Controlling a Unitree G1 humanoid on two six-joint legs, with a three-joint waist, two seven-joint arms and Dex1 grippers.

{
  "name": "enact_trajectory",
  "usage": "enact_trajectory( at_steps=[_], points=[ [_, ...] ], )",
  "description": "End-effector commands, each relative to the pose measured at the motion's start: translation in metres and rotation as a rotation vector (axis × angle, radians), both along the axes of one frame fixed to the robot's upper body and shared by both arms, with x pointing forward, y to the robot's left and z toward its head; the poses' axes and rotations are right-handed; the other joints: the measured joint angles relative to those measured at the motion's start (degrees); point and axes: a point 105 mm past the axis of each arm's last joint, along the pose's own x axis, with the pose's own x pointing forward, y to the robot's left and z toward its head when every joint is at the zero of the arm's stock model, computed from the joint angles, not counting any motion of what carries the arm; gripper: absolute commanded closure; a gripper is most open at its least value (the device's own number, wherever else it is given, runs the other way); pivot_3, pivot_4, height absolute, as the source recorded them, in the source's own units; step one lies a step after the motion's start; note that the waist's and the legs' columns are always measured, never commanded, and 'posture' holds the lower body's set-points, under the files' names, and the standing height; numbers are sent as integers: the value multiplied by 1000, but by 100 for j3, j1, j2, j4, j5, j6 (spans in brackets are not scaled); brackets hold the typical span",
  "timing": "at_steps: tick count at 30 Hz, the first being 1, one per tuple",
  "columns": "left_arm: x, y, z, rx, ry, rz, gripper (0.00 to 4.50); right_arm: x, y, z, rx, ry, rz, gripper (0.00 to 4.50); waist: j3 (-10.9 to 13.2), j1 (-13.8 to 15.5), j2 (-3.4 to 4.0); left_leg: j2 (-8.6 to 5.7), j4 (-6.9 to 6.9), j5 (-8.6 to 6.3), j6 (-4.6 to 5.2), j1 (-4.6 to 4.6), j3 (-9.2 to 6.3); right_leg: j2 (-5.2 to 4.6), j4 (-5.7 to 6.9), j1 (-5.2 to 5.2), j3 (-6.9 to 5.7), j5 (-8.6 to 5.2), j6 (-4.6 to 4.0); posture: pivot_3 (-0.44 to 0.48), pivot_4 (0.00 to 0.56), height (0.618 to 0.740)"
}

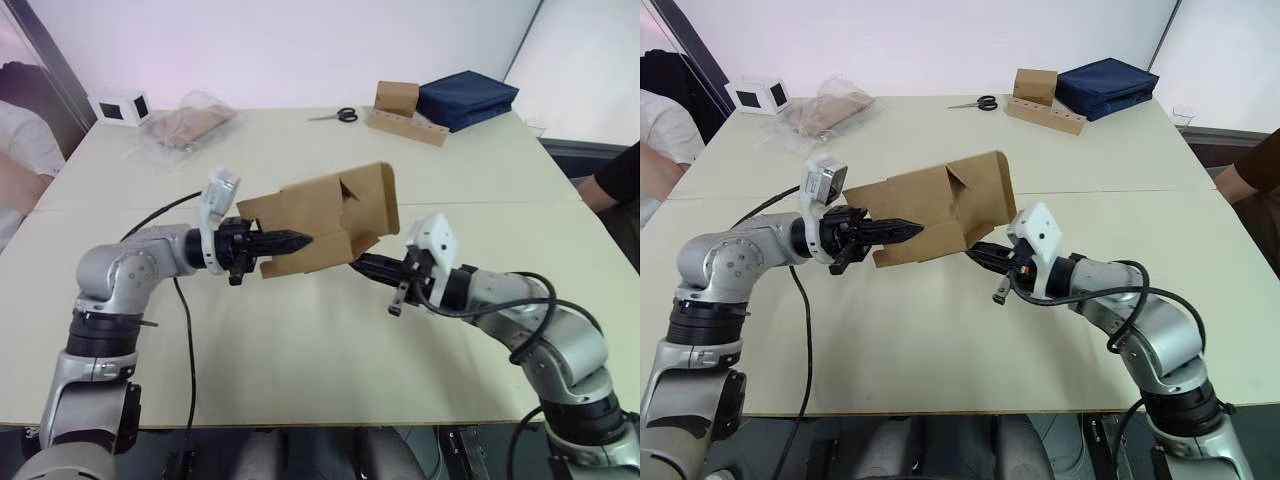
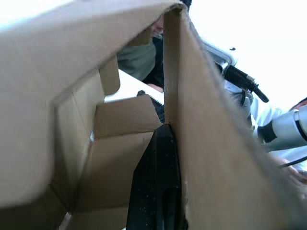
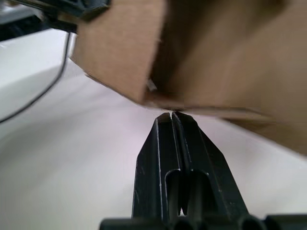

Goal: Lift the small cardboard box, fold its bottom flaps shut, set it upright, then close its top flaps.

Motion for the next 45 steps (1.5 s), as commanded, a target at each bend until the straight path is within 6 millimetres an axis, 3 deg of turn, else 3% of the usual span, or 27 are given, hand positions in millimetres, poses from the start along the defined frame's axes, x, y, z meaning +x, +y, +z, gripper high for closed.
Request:
enact_trajectory(
  at_steps=[1, 9, 29, 41, 45],
  points=[
    [0, 1, 14, -14, -62, -7, 4469, -6, -6, 15, 20, -53, -6, 4500, 0, -4, 0, 0, 0, 0, 0, 0, 0, 0, 0, 0, 0, 0, 0, 0, 150, 740],
    [-1, -1, 13, -12, -63, -20, 4469, 0, -8, 23, 61, -58, -28, 4500, 0, -4, 0, 0, 0, 0, 0, 0, 0, 0, 1, 0, 0, 0, 0, 0, 150, 740],
    [-7, -9, 18, -39, -65, -53, 4469, -7, 33, 21, 80, -48, 130, 4500, 0, -6, 0, 0, 0, 0, 0, 0, -1, 0, 1, -1, 0, 0, 0, 0, 150, 740],
    [-12, -2, 23, -41, -56, -74, 4469, -10, 20, 24, 53, -50, 115, 4500, 0, -6, 0, 0, 0, 0, 0, 0, -1, 0, 1, -1, 0, 0, 0, 0, 150, 740],
    [-14, 1, 23, -32, -56, -74, 4469, -7, 1, 30, 33, -65, 59, 4500, 0, -4, 0, 0, 1, 0, 0, -1, -1, 0, 1, -1, 0, 0, 0, 0, 150, 740]
  ],
)
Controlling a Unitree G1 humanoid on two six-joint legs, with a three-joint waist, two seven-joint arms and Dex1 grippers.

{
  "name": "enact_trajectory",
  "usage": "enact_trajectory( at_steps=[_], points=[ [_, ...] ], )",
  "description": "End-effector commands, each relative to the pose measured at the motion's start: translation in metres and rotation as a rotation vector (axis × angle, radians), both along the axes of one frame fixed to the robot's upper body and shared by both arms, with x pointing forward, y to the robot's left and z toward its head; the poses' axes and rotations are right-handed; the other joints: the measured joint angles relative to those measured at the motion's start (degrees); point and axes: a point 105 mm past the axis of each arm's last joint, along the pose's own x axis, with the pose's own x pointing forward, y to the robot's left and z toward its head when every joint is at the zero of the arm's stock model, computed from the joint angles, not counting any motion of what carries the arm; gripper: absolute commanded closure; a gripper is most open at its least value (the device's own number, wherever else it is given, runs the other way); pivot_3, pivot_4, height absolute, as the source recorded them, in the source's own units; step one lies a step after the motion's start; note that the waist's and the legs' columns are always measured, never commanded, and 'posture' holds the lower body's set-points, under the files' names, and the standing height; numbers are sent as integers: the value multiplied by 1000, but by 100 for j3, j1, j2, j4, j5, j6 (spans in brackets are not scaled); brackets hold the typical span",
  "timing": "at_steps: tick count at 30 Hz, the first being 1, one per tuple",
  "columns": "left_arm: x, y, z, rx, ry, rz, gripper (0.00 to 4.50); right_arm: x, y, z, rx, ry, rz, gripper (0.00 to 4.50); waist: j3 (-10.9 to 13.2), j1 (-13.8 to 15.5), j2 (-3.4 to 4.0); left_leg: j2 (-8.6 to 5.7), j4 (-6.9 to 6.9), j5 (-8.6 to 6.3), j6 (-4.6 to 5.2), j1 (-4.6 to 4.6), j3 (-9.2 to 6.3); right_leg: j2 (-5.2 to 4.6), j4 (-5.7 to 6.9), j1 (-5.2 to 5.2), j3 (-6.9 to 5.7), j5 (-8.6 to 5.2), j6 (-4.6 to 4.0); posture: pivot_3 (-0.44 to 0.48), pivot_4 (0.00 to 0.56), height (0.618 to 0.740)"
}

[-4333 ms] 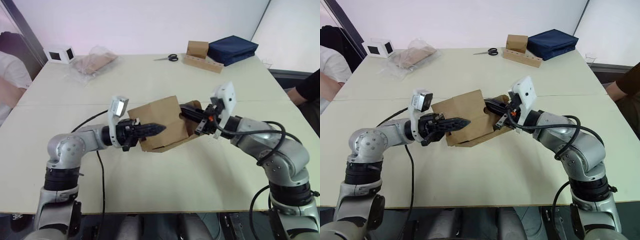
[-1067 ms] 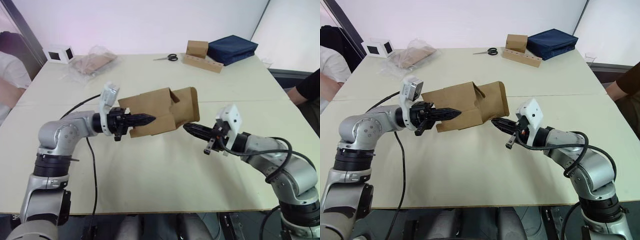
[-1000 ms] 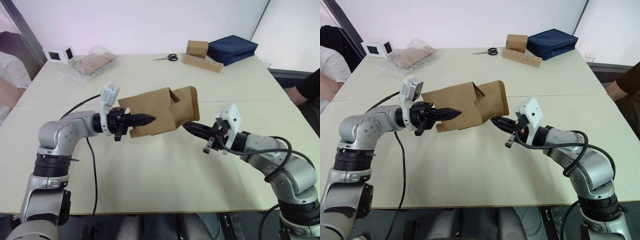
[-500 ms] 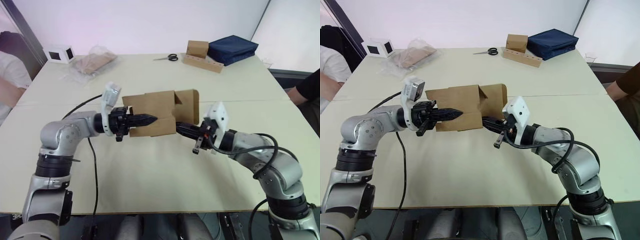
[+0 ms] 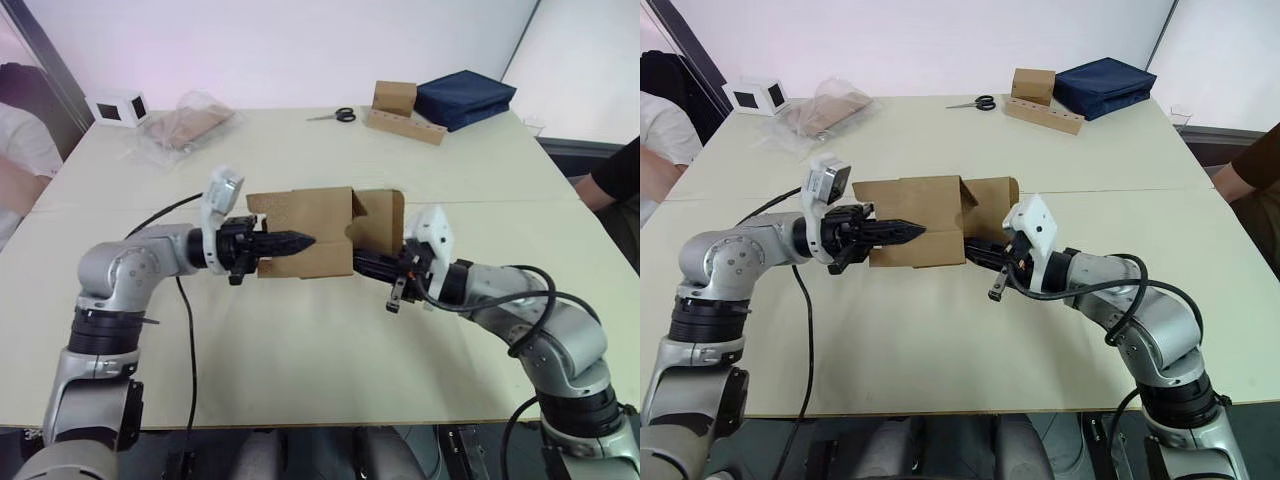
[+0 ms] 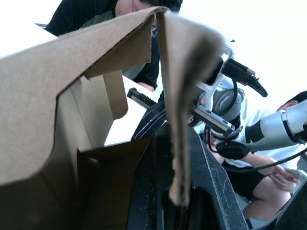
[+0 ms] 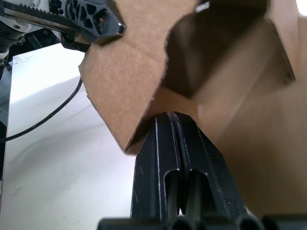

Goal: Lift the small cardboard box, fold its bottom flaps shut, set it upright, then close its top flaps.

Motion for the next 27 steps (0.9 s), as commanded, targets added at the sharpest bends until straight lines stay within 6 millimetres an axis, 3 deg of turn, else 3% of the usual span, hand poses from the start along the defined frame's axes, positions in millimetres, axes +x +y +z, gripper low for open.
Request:
enact_trajectory(
  at_steps=[1, 7, 17, 27],
  points=[
    [-8, 5, 17, -22, -67, -24, 4469, -4, -16, 18, -1, -65, -32, 4500, 0, 2, 0, 0, 0, 0, 0, -1, 0, 0, 0, 0, 0, 0, 0, 0, 150, 740],
    [-10, 7, 14, -11, -58, -34, 4469, 2, -32, 35, 12, -94, -77, 4500, 0, -2, 0, 0, 0, 0, 0, 0, 0, 0, 0, 0, 0, 0, 0, 0, 150, 740],
    [-15, 4, 11, -4, -51, -56, 4469, 12, -33, 58, 56, -147, -79, 4500, 0, -1, 0, 0, 0, 0, 0, -2, 1, 0, -1, -1, 0, 0, 0, 0, 150, 740],
    [-15, 1, 10, -6, -52, -57, 4469, 7, 1, 64, 87, -157, 54, 4500, 0, -21, 0, 1, 0, 0, 0, -2, 1, 1, 1, -4, 0, 0, 0, 0, 150, 740]
  ],
)
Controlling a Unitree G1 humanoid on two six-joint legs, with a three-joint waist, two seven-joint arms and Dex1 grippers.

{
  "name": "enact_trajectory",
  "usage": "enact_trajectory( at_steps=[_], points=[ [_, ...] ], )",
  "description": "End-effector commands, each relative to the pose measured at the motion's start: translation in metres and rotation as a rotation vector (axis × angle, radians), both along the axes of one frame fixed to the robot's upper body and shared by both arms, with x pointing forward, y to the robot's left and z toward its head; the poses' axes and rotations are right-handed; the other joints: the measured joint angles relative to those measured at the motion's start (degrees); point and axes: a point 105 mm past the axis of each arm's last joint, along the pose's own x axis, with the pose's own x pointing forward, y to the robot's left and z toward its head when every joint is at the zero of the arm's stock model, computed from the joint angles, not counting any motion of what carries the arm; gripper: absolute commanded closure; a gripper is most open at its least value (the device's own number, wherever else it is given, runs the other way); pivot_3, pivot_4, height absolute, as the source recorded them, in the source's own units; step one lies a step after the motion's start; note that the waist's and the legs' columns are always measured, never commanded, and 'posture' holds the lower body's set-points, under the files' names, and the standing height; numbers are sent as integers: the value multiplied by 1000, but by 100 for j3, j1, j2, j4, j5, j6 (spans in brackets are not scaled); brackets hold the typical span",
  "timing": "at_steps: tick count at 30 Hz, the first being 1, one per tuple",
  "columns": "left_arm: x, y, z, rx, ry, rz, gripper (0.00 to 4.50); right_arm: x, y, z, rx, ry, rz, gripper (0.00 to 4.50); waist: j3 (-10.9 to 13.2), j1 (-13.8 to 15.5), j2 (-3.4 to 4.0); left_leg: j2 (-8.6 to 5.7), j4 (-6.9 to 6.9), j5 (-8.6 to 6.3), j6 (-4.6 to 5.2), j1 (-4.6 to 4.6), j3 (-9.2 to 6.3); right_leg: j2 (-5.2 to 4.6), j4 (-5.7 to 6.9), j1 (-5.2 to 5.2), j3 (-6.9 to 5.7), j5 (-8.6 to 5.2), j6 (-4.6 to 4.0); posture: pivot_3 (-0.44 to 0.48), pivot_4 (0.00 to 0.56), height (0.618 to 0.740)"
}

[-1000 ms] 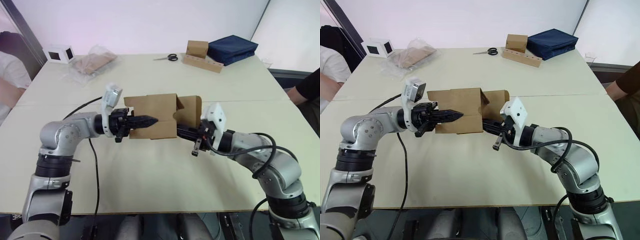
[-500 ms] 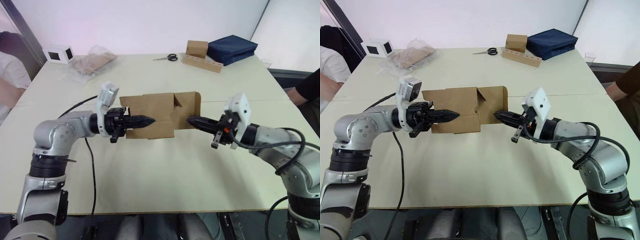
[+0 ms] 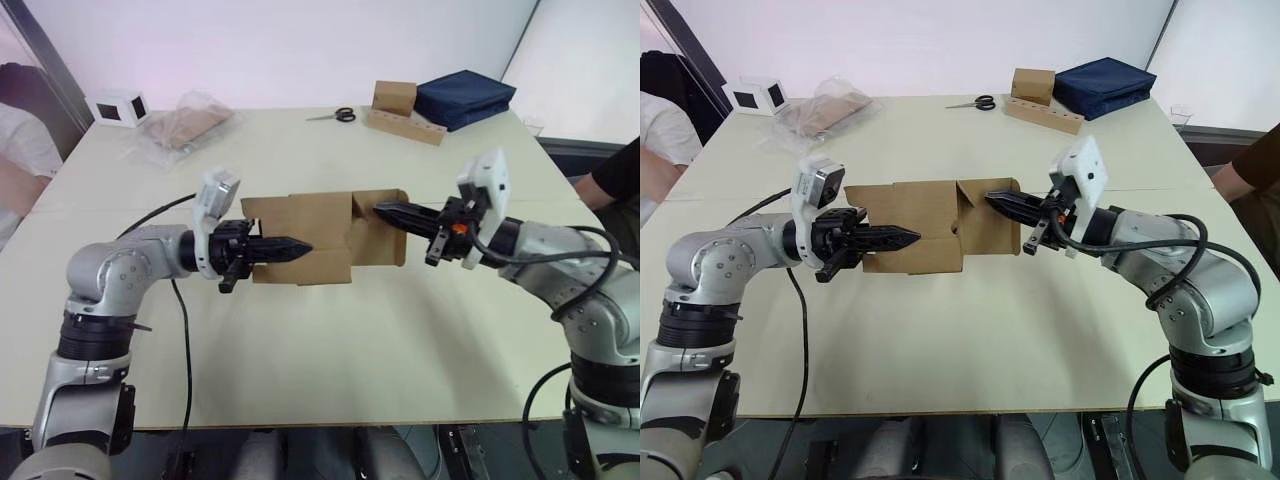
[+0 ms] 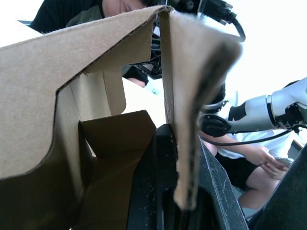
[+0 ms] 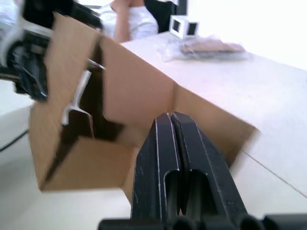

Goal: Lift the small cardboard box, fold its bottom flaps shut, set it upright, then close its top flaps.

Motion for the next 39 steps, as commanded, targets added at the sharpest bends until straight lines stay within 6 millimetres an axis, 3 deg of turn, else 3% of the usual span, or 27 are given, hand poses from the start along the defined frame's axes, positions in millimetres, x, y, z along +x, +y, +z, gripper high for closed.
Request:
enact_trajectory(
  at_steps=[1, 9, 17, 24, 27, 33, 36, 39],
  points=[
    [-4, -1, 8, -17, -35, -13, 4469, -10, 18, 9, 20, -45, 81, 4500, 0, 3, 0, 0, 0, 0, 0, -1, 0, 0, 0, 0, 0, 0, 0, 0, 150, 740],
    [-5, -4, 8, -25, -39, -21, 4469, -15, 39, 3, 14, -42, 151, 4500, 0, 10, 0, 0, 3, 0, 0, -8, -1, -2, 0, -5, -1, 0, 0, 0, 150, 740],
    [-4, -1, 7, -25, -42, -4, 4469, -15, 30, 3, -9, -54, 125, 4500, 0, 11, 0, 0, 3, 0, 0, -10, -1, -2, 0, -8, -1, 0, 0, 0, 150, 740],
    [-3, 3, 12, -30, -49, 7, 4469, -15, 0, 5, -49, -47, 42, 4500, 0, 26, 0, -1, 4, 0, 0, -15, -2, -2, 0, -11, -2, 0, 0, 0, 150, 740],
    [-8, 5, 14, -28, -48, -5, 4469, -18, -30, 11, -22, 15, -5, 4500, 0, 38, 0, -1, 6, 0, 0, -19, -3, -2, 0, -10, -4, 0, 0, 0, 150, 740],
    [-19, 5, 18, -36, -29, -40, 4469, -30, -68, 12, 69, 171, 19, 4500, 0, 22, 0, 0, 7, 0, 1, -19, -3, -1, 0, -10, -4, 0, 0, 0, 150, 740],
    [-26, 5, 22, -37, -26, -69, 4500, -30, -85, 10, 139, 247, 24, 3767, 0, 26, 0, 0, 9, 0, 1, -19, -1, -1, 1, -10, -3, 0, 0, 0, 150, 740],
    [-29, 3, 25, -42, -26, -87, 4500, -28, -84, 2, 161, 296, 42, 2500, 0, 21, 0, 0, 8, 0, 1, -18, -1, 0, 0, -10, -4, 0, 0, 0, 150, 740]
  ],
)
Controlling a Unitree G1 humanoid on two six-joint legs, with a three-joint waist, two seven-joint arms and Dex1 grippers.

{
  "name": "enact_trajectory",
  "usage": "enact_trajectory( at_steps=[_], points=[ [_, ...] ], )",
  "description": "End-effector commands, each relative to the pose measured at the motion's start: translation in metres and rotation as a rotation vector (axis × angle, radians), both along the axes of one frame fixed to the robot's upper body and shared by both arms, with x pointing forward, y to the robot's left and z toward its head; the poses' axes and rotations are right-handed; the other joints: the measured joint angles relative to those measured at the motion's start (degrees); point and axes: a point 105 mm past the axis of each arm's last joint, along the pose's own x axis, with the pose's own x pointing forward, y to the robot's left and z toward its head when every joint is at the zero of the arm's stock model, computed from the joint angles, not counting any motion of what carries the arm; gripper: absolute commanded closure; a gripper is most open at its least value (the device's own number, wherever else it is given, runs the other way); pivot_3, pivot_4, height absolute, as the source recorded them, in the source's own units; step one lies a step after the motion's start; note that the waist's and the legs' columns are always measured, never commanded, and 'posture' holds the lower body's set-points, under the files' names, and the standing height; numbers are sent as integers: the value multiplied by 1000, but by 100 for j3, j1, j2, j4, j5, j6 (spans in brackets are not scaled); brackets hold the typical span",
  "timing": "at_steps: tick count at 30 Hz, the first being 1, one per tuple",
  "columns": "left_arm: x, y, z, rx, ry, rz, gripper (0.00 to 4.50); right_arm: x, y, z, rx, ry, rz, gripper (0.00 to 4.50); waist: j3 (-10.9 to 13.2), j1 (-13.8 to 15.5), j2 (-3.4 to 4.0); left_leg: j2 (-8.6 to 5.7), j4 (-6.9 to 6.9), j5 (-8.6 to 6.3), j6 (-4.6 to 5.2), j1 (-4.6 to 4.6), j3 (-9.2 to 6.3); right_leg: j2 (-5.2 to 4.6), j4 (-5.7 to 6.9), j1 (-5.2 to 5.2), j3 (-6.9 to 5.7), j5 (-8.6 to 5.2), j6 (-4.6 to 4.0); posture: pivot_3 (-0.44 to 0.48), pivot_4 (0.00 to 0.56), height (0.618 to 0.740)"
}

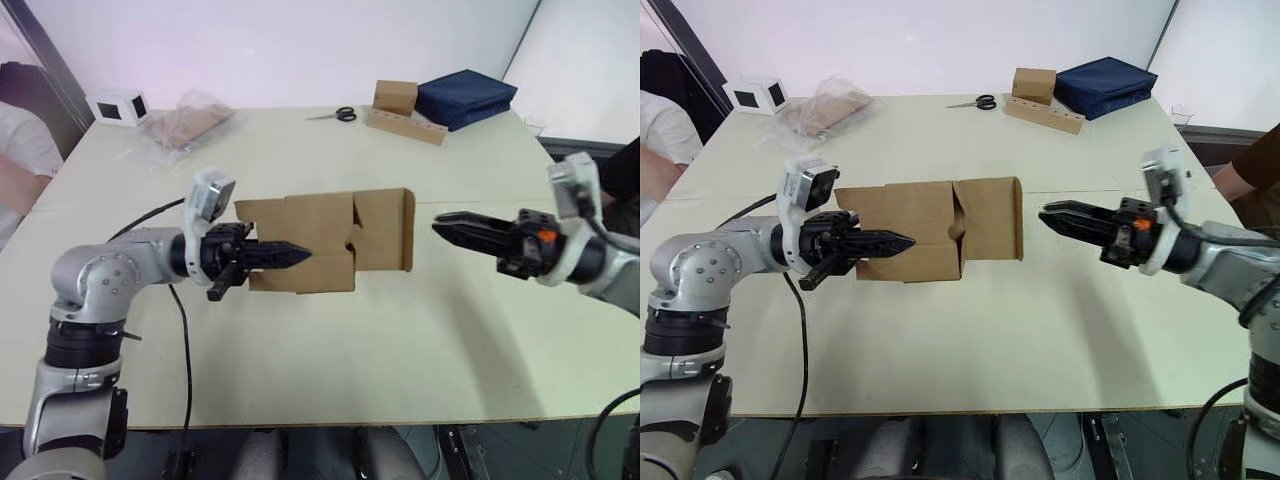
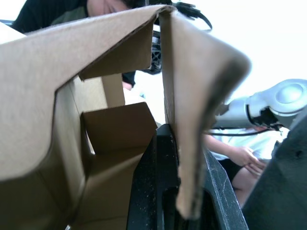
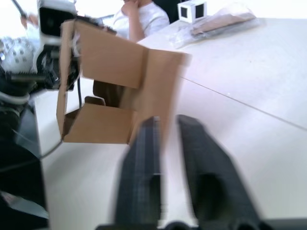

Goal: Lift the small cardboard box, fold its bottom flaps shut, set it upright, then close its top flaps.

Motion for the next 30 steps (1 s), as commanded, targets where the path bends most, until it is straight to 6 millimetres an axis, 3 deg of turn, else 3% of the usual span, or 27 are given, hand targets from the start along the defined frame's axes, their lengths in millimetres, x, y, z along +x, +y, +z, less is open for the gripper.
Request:
enact_trajectory(
  at_steps=[1, 14, 30],
  points=[
    [-9, 0, 14, -25, -46, -28, 4500, -4, 3, 2, 46, 10, 45, 2500, 0, -1, 0, 0, 0, 0, 0, 0, 0, 0, 0, 0, 0, 0, 0, 0, 150, 740],
    [-8, -7, 15, -43, -39, -34, 4500, -9, 39, 2, 143, 28, 168, 2500, 0, 11, 0, 0, 2, 0, -1, -2, -1, -1, 0, -1, -1, 0, 0, 0, 150, 740],
    [4, -8, 10, -42, -30, 10, 4500, -29, 59, 12, 181, 25, 235, 2500, 0, 8, 0, 0, 2, 0, -1, -3, -2, -1, 0, -1, -1, 0, 0, 0, 150, 740]
  ],
)
